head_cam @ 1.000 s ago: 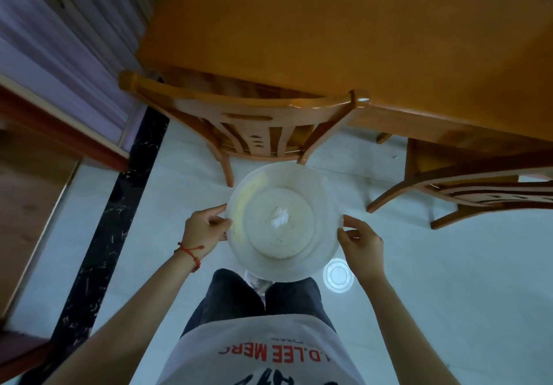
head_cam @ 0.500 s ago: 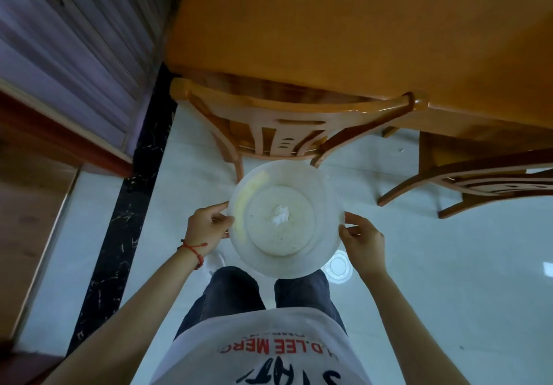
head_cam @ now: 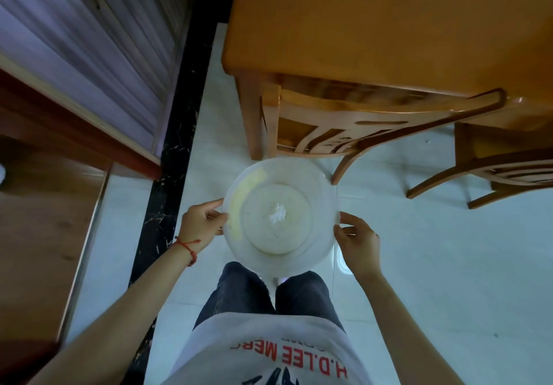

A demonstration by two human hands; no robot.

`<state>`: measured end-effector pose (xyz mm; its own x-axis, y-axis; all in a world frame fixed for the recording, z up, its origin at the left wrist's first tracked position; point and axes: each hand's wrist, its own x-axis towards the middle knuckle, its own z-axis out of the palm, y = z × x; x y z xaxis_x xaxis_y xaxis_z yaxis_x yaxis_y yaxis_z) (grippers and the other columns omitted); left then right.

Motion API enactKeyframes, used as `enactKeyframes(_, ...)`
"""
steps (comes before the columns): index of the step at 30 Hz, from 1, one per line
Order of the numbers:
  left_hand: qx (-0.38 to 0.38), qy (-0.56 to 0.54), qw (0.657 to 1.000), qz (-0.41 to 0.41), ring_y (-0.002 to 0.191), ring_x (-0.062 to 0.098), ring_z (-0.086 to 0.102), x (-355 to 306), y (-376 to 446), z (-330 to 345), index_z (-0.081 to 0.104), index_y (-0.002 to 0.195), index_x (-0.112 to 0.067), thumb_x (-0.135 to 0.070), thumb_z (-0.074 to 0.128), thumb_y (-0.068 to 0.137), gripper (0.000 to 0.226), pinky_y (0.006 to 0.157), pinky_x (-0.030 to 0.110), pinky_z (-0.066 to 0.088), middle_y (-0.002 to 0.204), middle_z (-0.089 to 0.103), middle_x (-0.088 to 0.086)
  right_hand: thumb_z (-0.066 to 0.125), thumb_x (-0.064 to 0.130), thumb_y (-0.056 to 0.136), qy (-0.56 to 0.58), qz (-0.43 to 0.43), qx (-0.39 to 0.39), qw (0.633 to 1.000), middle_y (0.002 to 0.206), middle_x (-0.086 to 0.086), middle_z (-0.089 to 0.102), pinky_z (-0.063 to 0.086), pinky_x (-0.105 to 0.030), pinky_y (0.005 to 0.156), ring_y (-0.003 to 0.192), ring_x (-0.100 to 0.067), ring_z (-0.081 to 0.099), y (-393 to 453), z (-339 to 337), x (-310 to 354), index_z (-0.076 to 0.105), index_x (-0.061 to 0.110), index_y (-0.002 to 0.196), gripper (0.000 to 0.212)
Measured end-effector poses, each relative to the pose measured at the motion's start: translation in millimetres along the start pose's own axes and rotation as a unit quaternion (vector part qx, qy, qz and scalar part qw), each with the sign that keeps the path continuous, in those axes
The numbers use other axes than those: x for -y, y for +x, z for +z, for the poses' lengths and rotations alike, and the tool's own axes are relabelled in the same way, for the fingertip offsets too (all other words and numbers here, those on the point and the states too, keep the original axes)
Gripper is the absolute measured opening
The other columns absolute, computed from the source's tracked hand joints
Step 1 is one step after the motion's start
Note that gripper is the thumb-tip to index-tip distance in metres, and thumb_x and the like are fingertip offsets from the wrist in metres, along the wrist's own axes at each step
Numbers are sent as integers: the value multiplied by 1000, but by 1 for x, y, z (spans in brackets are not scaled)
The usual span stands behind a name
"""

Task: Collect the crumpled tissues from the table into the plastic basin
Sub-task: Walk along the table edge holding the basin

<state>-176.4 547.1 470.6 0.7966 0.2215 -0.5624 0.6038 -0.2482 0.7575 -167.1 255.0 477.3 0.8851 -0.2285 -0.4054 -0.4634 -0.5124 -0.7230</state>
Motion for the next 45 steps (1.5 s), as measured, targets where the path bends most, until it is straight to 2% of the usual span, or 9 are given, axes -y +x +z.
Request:
enactKeyframes(6, -32, -9, 999, -20, 83, 29, 62, 2, 8, -21, 54, 124, -10, -1, 59, 81, 44, 60, 17, 56, 79, 64, 14, 60, 6, 83, -15, -27, 37, 999, 105, -6, 66, 44, 0, 58, 65, 3, 61, 10, 22, 16, 63, 8, 108, 25)
enactKeyframes(12, -61, -21, 998, -28, 84, 26, 61, -5, 12, -40, 54, 124, -9, 0, 59, 82, 43, 82, 42, 54, 81, 63, 13, 61, 11, 85, -21, -38, 76, 996, 113, -9, 64, 48, -7, 61, 77, -18, 62, 24, 38, 41, 61, 9, 112, 27)
enactKeyframes(19, -73, -22, 997, -28, 82, 27, 60, -7, 32, -66, 54, 124, -7, 1, 58, 82, 42, 74, 32, 54, 90, 65, 26, 61, 12, 85, -16, -37, 92, 995, 116, -11, 64, 52, -26, 75, 82, -21, 63, 32, 62, 69, 60, 8, 113, 28)
enactKeyframes(23, -67, -29, 997, -33, 86, 33, 63, 0, 55, -92, 54, 124, -6, 0, 60, 82, 43, 72, 36, 58, 91, 65, 26, 61, 12, 85, -17, -36, 86, 996, 115, -10, 64, 52, -26, 76, 82, -20, 63, 38, 84, 86, 61, 8, 113, 28)
enactKeyframes(25, -60, -34, 997, -33, 88, 35, 63, 3, 68, -107, 54, 124, -7, -1, 61, 81, 44, 66, 30, 59, 92, 66, 26, 60, 10, 85, -19, -31, 78, 996, 115, -10, 64, 52, -24, 75, 80, -19, 63, 40, 98, 98, 61, 8, 113, 28)
enactKeyframes(28, -35, -41, 998, -30, 88, 31, 62, 1, 90, -135, 54, 124, -7, 0, 60, 82, 44, 59, 17, 56, 93, 65, 23, 61, 8, 84, -18, -18, 53, 998, 112, -10, 66, 48, -16, 67, 71, -11, 62, 39, 123, 116, 63, 8, 109, 26)
enactKeyframes(34, -17, -17, 1000, 1, 88, 30, 65, -10, 133, -200, 56, 122, -11, -4, 61, 82, 41, 61, 19, 57, 93, 68, 25, 60, 12, 86, -25, -6, 14, 1000, 113, -9, 66, 43, -1, 58, 77, -15, 61, 36, 174, 158, 61, 9, 112, 27)
enactKeyframes(38, 2, -25, 1000, 18, 74, 16, 63, -23, 153, -232, 57, 121, -10, 0, 59, 82, 40, 59, 17, 56, 81, 65, 13, 60, 11, 86, -19, -18, -11, 1000, 112, -10, 66, 40, -4, 61, 74, -13, 59, 38, 202, 182, 62, 8, 111, 26)
enactKeyframes(45, 8, -35, 999, 20, 78, 17, 64, -42, 185, -266, 57, 120, -9, 1, 59, 82, 40, 68, 28, 59, 83, 66, 8, 61, 14, 85, -10, -24, -25, 999, 108, -10, 68, 44, -11, 68, 77, -14, 60, 56, 229, 214, 63, 9, 111, 27)
